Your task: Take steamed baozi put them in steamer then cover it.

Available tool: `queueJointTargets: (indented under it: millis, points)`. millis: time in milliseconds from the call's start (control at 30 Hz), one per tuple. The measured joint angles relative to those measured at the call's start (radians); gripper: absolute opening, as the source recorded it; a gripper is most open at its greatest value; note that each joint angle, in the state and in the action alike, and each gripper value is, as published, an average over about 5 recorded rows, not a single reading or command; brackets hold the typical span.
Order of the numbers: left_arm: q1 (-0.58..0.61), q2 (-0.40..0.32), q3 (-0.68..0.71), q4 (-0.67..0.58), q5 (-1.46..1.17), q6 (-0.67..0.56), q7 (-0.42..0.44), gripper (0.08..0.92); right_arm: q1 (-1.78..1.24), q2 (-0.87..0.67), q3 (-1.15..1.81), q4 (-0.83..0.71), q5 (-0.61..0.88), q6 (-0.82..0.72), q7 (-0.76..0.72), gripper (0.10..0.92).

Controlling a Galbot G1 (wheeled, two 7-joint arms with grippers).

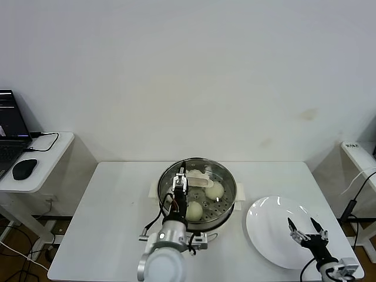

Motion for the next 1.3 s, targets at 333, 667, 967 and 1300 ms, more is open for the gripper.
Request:
queueJointTargets:
  millis: [333, 667, 967, 1300]
  points:
    - [0.088, 0.065, -0.139, -0.136, -0.230, -0.063, -0.078, 0.823, -0.030, -0.014, -0.039, 0.082, -0.004, -0.031, 0.049, 0.823]
    - [0.265, 0.068, -0.413, -0.147, -0.765, -0.244, -0.252, 0.823, -0.044, -0.060, -0.101, 0.192, -0.016, -0.097, 0.109, 0.823]
    - [0.429, 0.050, -0.567, -0.076, -1.123, -0.371, -0.350, 0.823, -0.061, -0.092, -0.157, 0.218, -0.044, -0.110, 0.136, 0.823]
    - [0.530, 0.033, -0.637, -0.049, -1.341, -0.389, -0.381, 0.823, -0.090, -0.102, -0.184, 0.277, -0.086, -0.150, 0.173, 0.823]
